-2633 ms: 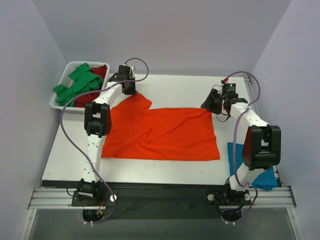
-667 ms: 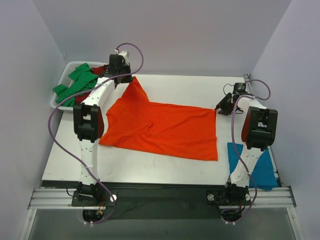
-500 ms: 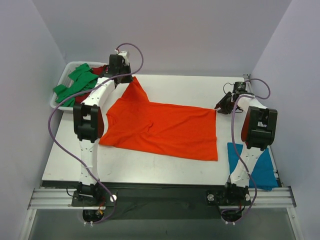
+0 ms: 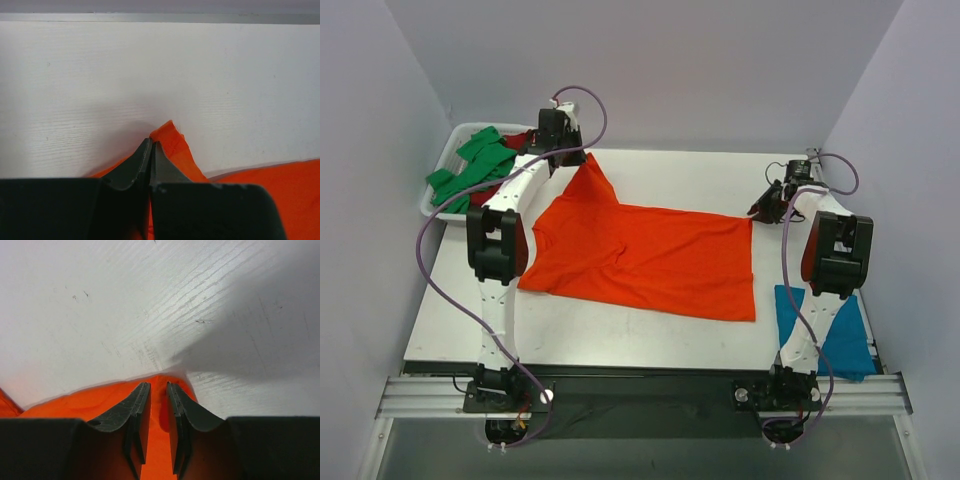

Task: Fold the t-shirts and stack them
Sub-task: Grap the side of the flattened tshirt furthest away from the robot with both arms

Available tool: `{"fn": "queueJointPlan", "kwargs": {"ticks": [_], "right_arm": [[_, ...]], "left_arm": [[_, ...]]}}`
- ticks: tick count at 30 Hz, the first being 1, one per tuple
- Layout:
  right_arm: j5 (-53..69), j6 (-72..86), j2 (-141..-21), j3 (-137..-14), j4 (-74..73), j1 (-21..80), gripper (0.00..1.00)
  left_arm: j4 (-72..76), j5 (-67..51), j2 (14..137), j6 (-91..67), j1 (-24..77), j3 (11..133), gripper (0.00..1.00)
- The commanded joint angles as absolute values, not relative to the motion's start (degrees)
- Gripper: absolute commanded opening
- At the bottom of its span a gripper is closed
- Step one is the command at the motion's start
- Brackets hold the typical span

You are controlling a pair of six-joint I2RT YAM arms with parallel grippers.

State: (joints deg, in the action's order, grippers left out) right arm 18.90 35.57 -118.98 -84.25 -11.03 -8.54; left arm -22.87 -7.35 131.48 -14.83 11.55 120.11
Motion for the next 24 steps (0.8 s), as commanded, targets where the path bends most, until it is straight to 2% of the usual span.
{"fn": "queueJointPlan", "kwargs": {"ticks": [1, 24], "right_arm": [[18.6, 35.3, -119.5, -85.0, -13.2, -8.3, 0.21], [18.5, 35.8, -119.2, -82.7, -13.3, -8.1, 0.22]], "left_arm": [[-20.1, -8.1, 130.6, -15.1, 11.2, 121.8, 0.02], [-19.9, -8.3, 130.9, -15.5, 11.2, 121.4, 0.02]]}}
